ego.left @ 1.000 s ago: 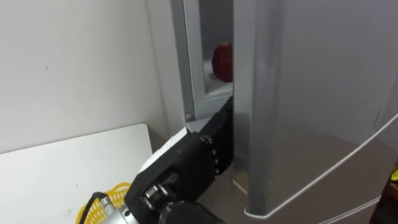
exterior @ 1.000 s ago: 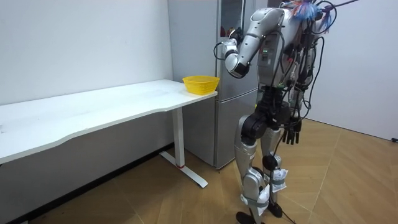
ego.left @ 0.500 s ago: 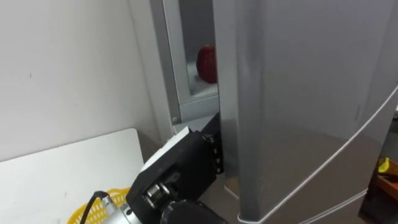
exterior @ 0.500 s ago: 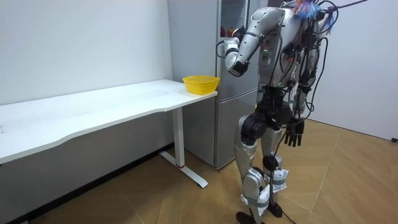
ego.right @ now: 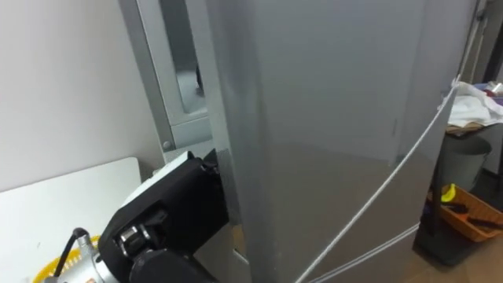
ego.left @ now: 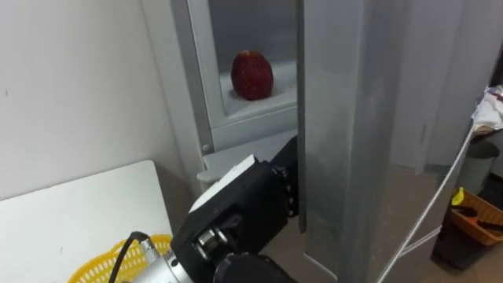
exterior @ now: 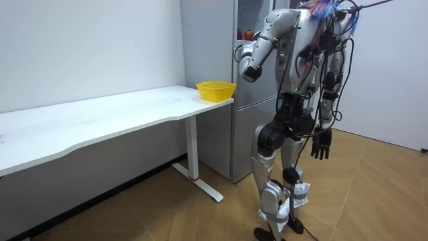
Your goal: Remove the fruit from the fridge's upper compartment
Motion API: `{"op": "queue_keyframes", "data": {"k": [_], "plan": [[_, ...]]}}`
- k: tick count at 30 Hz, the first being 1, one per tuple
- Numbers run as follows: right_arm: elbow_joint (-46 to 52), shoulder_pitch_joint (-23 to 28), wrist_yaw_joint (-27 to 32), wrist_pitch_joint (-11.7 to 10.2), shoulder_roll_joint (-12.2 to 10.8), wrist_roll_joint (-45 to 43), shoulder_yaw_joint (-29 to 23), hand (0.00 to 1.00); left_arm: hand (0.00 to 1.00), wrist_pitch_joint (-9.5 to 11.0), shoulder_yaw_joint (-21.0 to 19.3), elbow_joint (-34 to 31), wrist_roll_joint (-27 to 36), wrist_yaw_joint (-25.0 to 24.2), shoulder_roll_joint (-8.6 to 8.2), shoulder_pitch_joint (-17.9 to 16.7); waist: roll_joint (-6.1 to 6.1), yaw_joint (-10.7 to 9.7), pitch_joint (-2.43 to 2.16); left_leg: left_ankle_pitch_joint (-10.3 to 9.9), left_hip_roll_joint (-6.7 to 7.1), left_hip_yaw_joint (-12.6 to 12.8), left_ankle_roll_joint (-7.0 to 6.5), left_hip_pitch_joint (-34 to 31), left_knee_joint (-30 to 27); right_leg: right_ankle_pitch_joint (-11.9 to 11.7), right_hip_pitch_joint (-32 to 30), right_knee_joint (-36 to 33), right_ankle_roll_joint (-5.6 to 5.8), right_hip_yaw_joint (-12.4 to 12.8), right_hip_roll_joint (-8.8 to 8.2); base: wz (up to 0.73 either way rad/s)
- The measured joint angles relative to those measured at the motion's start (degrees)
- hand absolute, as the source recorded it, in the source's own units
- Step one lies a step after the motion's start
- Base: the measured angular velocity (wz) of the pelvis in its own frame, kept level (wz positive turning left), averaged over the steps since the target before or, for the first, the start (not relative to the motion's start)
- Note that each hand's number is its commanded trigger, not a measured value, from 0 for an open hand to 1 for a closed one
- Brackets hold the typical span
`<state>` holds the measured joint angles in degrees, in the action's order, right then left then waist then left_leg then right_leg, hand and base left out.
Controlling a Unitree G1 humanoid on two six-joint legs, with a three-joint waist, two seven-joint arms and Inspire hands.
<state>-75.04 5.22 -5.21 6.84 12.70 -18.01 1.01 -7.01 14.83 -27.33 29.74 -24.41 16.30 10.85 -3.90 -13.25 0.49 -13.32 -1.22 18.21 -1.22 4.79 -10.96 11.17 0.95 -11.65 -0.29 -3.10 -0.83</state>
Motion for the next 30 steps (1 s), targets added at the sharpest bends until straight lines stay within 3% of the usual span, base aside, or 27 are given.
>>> {"op": "queue_keyframes", "data": {"k": [6, 12, 17, 20, 25, 30], "plan": [[0.0, 0.5, 0.0, 0.1, 0.0, 2.0, -0.1, 0.0, 0.0, 0.0, 1.4, 0.4, 0.0, 0.0, 0.06, 1.1, -0.28, -1.2, -0.16, 0.0, 0.16, 0.7, -0.01, 0.1, 0.0, -0.3, -0.2, 0.0, 0.32, 1.2, 0.0, -0.07], [0.0, 0.3, 0.0, 0.0, 0.1, 4.1, -0.1, 0.0, 0.0, 0.0, 5.3, 2.8, 0.1, 0.1, -0.07, 6.2, -0.41, -2.8, -0.07, -0.2, 0.04, 1.0, -0.35, 0.4, 0.2, -0.6, -0.3, -0.1, 0.41, 1.5, 0.21, -0.03], [1.0, 0.5, 0.7, 0.0, 1.0, 8.5, -0.1, 0.0, 0.0, 0.0, 7.6, 6.2, 1.4, -0.6, -1.44, 11.6, -2.09, -4.6, -0.45, -0.6, -0.43, 2.2, -0.92, 0.3, 0.5, -1.1, -1.0, 0.0, 0.22, 3.0, 0.96, -0.17], [1.0, 0.7, 0.9, 0.1, 1.1, 10.8, -0.1, 0.0, 0.0, 0.0, 8.4, 7.5, 2.3, -1.5, -2.32, 13.8, -2.67, -5.5, -0.26, -0.6, -0.55, 3.2, -0.9, 0.5, 0.6, -1.2, -1.4, -0.2, 0.13, 3.6, 1.11, -0.13], [1.2, 0.9, 0.9, 0.1, 1.3, 11.3, -0.1, 0.0, 0.0, -0.1, 11.2, 9.0, 2.3, -2.1, -3.31, 16.6, -3.01, -7.2, -0.28, -0.6, -0.65, 4.0, -0.9, 0.0, 0.6, -1.3, -2.3, -0.4, 0.05, 4.6, 1.35, -0.13], [1.3, 1.2, 0.7, 0.2, 2.1, 11.5, -0.1, 0.0, 0.0, -0.1, 12.6, 8.9, 2.3, -2.2, -4.36, 18.5, -3.02, -7.4, -0.28, -0.6, -0.72, 5.7, -0.89, 0.5, 0.5, -1.3, -2.7, -0.9, 0.06, 6.1, 1.54, -0.18]]}}
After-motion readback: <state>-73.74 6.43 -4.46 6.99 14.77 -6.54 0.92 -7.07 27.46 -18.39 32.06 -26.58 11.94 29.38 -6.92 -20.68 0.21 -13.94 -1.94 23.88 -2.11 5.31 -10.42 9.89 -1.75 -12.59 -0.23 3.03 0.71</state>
